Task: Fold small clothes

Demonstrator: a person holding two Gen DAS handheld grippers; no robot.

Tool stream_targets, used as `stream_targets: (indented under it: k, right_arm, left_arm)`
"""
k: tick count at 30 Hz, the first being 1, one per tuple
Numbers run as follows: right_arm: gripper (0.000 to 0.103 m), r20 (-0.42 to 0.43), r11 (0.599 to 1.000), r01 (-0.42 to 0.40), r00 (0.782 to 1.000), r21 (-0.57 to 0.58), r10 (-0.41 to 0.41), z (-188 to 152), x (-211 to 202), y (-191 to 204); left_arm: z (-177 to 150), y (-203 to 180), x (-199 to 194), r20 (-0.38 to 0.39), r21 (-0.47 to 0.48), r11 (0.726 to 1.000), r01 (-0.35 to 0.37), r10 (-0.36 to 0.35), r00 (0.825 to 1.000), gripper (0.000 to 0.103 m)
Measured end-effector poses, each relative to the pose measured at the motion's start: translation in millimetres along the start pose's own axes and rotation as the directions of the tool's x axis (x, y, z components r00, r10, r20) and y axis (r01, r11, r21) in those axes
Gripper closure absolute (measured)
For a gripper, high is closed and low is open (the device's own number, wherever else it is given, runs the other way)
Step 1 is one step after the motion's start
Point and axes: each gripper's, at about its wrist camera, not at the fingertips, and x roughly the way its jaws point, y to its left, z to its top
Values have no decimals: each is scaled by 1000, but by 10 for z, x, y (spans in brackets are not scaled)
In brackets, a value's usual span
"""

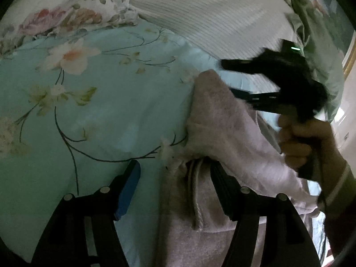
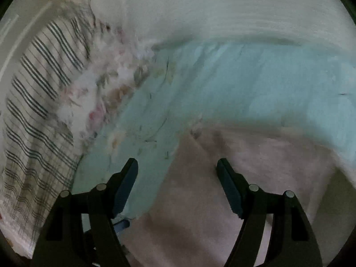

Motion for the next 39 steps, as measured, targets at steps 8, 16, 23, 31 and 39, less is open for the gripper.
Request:
stream_targets:
  k: [8,16,23,31,39]
  right_arm:
    - [29,287,967,-234,938,105,196,-138,-436,-54]
    - [29,343,993,-5,939,121,-37,-1330,-1691,-71]
    - [29,427,924,182,845,336,-322,-2447,-2656,-494]
    - [41,362,803,333,761,495,-538,-3119,-3135,-903]
    - [97,474,836,395,693,381,-543,-2951,-3209,-656]
  left_arm:
    - [-2,92,-39,26,-36,999,32,-31,999,37]
    - [103,241,-243,17,-142,989,31,-28,999,37]
    - [281,-418,-120,-63,56,998,15,-12,998,35]
    - [199,-365,267,-90,190,952,-239,260,962,33]
    - [144,-484,296,-64,252,925,-285,310,949,32]
